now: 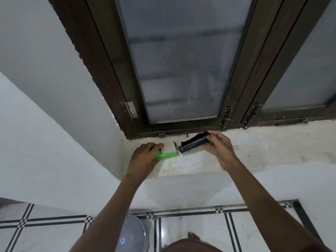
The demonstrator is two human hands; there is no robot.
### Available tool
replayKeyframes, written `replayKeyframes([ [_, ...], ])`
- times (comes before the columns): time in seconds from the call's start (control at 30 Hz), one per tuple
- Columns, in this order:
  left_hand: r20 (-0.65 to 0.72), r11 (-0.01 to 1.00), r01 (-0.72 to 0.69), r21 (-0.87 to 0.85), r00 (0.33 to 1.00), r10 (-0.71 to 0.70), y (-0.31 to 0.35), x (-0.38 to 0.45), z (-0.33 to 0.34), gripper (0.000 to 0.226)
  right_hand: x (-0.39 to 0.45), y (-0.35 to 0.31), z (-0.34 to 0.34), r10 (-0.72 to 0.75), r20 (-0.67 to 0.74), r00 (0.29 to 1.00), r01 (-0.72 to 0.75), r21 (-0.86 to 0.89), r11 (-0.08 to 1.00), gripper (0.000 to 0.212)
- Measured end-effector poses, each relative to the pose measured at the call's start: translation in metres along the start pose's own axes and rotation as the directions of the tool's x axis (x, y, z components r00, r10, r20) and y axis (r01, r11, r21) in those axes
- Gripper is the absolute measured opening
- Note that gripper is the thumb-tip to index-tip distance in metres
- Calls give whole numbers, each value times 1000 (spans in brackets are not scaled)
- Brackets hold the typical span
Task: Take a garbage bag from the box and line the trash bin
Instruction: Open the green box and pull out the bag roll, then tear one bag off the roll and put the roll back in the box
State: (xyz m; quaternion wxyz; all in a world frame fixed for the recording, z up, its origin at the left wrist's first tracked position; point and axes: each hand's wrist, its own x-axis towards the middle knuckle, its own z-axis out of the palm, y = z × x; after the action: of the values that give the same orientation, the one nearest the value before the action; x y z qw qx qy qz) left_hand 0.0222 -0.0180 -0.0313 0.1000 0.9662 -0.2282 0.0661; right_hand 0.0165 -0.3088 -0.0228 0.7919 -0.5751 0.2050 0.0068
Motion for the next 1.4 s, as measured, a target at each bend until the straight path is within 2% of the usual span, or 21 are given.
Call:
replayKeyframes([
  [0.17,-11,999,-44,30,999,44,2,2,-4,67,-4,-12,-3,-9,10,1000,9,38,999,23],
  [0.27,-99,988,-11,-156,995,-4,28,9,-26,66,-11,-16,4,-46,71,996,45,15,999,24],
  [0.37,28,920,101,-378,995,-97,66,27,-40,53,-19,-15,17,-63,151,987,62,7,998,24],
  [0.47,172,757,253,-602,967,-186,87,40,-37,29,-24,-15,28,-70,163,984,67,18,998,27],
  [0.57,217,574,352,-739,931,-292,87,45,-32,9,-24,-13,34,-41,114,993,28,113,993,28],
  [0.67,294,413,431,-802,887,-355,89,47,-34,9,-26,-4,37,75,118,990,-89,118,989,26],
  [0.73,369,235,474,-848,848,-380,93,49,-37,10,-28,4,38,150,153,977,-166,100,981,29],
  [0.8,420,81,489,-869,814,-402,95,49,-40,10,-29,7,36,183,180,966,-205,111,972,35],
  [0.87,469,-28,510,-860,767,-437,90,49,-40,9,-29,7,32,186,204,961,-210,103,972,40],
  [1.0,547,-250,492,-834,679,-490,79,49,-41,8,-22,7,18,281,121,952,-299,174,938,42],
  [1.13,586,-316,495,-809,649,-485,78,49,-40,8,-14,8,15,390,48,920,-393,96,915,28],
  [1.27,591,-303,512,-803,620,-516,82,53,-36,17,-7,-1,20,491,-28,871,-489,64,870,36],
  [1.4,578,-339,470,-815,610,-542,79,60,-37,28,-9,-10,23,531,70,845,-524,-93,846,35],
])
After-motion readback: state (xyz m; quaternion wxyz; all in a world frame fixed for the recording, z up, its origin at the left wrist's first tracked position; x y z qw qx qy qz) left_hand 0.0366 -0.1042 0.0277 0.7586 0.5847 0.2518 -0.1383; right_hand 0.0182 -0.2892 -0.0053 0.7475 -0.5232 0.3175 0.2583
